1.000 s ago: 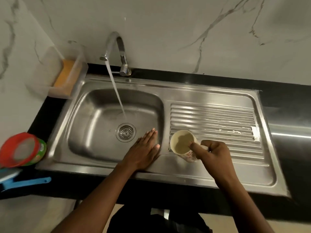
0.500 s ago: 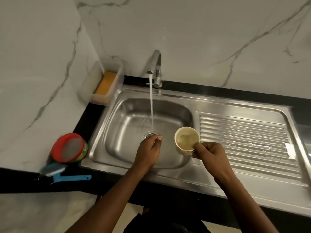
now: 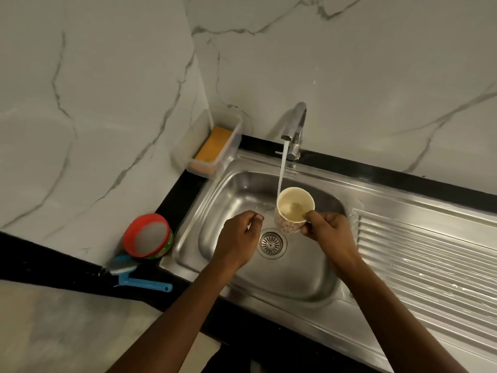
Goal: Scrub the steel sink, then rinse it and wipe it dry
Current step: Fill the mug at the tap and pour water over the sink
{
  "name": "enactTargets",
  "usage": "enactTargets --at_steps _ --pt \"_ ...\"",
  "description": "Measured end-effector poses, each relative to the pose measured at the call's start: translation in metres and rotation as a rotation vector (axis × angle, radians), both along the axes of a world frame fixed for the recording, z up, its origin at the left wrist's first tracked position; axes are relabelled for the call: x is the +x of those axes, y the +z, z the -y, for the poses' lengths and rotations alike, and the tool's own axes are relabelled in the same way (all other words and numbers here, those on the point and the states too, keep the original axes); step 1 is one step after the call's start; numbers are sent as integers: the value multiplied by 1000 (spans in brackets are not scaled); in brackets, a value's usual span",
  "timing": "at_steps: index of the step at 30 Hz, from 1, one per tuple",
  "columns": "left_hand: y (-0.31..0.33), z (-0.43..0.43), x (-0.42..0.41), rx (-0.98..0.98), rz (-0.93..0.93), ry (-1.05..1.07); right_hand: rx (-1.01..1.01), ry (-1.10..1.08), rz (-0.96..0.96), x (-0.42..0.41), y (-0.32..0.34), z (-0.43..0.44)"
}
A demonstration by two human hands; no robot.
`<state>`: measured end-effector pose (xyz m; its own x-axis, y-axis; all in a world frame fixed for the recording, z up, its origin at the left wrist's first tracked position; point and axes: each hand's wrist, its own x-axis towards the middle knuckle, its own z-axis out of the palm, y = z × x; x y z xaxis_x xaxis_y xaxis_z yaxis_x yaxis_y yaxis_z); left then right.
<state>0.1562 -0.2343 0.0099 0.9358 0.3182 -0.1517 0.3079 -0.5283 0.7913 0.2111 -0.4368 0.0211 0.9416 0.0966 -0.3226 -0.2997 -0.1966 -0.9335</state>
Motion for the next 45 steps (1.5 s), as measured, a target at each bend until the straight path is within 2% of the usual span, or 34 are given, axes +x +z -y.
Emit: enactTargets --at_steps 13,30,45 --pt "0 -72 41 -30 48 -122 59 -257 -8 69 -7 -78" --pt "-6 -86 68 -81 48 -225 29 -340 -13 74 -4 -91" --pt "-4 -82 76 -97 40 -219 -12 -331 0 79 -1 -94"
